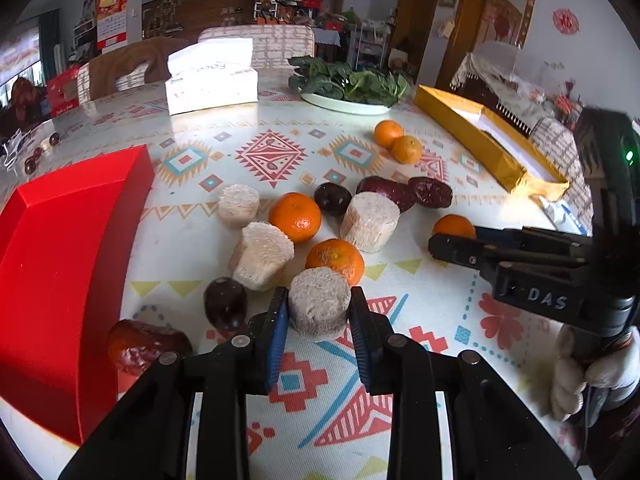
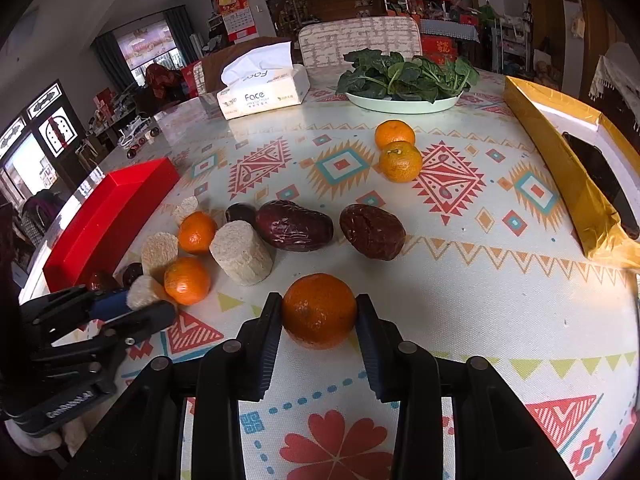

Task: Organize fruits
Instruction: 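Carry the rice cake into the red tray and open left tool while right tool carries the orange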

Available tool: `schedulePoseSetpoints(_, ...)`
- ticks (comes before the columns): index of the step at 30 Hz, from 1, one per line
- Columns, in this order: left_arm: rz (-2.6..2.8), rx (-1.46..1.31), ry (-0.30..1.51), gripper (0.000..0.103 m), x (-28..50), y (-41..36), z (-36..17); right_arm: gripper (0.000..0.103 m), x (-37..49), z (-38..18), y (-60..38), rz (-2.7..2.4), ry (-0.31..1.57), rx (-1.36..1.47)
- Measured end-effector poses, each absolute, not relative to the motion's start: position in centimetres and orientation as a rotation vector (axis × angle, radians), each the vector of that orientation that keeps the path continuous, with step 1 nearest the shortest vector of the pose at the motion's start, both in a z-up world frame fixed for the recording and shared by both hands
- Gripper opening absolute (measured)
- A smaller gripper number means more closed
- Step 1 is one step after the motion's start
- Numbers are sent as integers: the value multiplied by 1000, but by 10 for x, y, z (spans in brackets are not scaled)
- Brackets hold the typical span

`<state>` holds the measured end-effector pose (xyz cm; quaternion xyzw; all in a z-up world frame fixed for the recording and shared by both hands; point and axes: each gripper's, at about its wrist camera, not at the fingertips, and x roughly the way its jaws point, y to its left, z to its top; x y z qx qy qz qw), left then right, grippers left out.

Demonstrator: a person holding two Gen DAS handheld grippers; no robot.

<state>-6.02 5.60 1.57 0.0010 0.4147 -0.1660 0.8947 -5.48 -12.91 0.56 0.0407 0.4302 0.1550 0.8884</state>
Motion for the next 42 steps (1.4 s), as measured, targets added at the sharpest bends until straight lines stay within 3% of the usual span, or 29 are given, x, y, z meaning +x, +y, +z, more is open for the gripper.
schedulePoseSetpoints(27,-249,-145,797,29,-104,114,52,40,-102,46,-85,375,843,57)
schedulePoseSetpoints(42,-32,-341,722,29,-104,237,61,40,-94,64,3,538,848,38)
